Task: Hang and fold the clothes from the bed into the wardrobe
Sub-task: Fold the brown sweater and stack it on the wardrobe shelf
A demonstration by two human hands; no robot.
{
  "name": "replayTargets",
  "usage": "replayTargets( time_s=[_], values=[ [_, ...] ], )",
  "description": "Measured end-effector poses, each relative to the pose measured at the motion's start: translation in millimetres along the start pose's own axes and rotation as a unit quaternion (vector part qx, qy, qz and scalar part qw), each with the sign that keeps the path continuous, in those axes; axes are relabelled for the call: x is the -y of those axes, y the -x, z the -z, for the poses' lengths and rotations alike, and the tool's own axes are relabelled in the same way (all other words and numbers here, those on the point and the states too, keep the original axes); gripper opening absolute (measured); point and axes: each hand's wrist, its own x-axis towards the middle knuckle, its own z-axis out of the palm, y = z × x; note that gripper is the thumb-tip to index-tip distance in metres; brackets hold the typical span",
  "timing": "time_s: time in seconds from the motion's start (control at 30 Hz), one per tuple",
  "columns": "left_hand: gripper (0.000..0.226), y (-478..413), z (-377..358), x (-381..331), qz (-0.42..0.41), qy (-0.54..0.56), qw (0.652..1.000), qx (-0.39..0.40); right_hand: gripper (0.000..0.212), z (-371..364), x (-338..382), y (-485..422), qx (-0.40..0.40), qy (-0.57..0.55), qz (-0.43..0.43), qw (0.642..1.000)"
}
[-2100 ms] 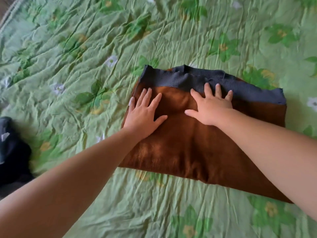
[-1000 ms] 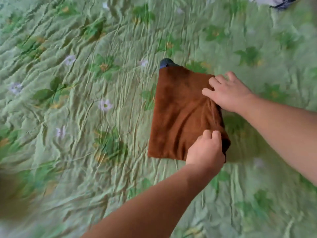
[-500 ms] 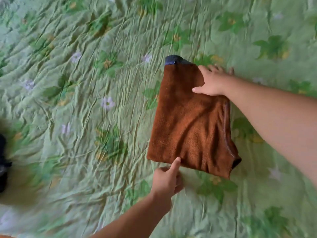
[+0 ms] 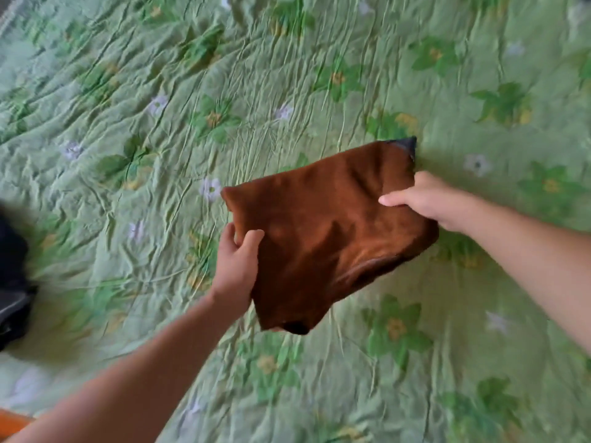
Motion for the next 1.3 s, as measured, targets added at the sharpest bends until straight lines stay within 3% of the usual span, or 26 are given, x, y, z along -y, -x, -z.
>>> replayTargets(
  time_s=[0.1, 0.17, 0.27, 0.33, 0.4, 0.5, 0.6, 0.73, 0.8, 0.93, 1.03, 1.13, 1.2, 1.3],
  values=[
    [0.037, -38, 44, -31, -0.083, -0.16, 0.984, 0.004, 0.064, -52, -44, 45, -0.031, -0.081, -0.03, 0.996],
    [0.058, -58, 59, -27, -0.101, -0.295, 0.95, -0.005, 0.081, -86, -61, 56, -0.068, -0.035, -0.048, 0.996],
    [0.077, -70, 66, -4, -0.18, -0.483, 0.857, 0.0, 0.089, -117, -60, 67, -0.259, 0.088, -0.006, 0.962],
    [0.076, -70, 62, 8, -0.29, -0.571, 0.767, 0.027, 0.078, -135, -52, 72, -0.341, 0.184, 0.13, 0.913],
    [0.076, -73, 52, 21, -0.358, -0.63, 0.687, 0.052, 0.075, -158, -40, 64, -0.295, 0.305, 0.263, 0.866],
    [0.079, -79, 34, 45, -0.344, -0.667, 0.659, 0.043, 0.081, -175, -28, 33, -0.209, 0.411, 0.278, 0.843],
    [0.077, -86, 28, 59, -0.349, -0.694, 0.629, 0.033, 0.081, -184, -36, 8, -0.204, 0.43, 0.258, 0.841],
    [0.074, -87, 22, 43, -0.327, -0.715, 0.615, 0.06, 0.079, -176, -25, 9, -0.171, 0.425, 0.227, 0.859],
    [0.07, -83, 15, 33, -0.368, -0.69, 0.62, 0.065, 0.072, -173, -11, 16, -0.188, 0.387, 0.243, 0.869],
    [0.065, -87, 0, 34, -0.398, -0.707, 0.578, 0.092, 0.063, -176, -5, 13, -0.213, 0.414, 0.291, 0.836],
    [0.065, -94, 4, 44, -0.418, -0.698, 0.577, 0.071, 0.068, -161, -34, -4, -0.219, 0.441, 0.279, 0.824],
    [0.068, -103, 24, 46, -0.421, -0.665, 0.616, 0.046, 0.073, -145, -59, -15, -0.233, 0.429, 0.256, 0.834],
    [0.072, -102, 43, 43, -0.346, -0.652, 0.674, 0.039, 0.076, -136, -71, -13, -0.247, 0.397, 0.199, 0.861],
    [0.078, -88, 62, 38, -0.237, -0.596, 0.765, 0.053, 0.082, -125, -89, 9, -0.252, 0.259, 0.055, 0.931]
  ],
)
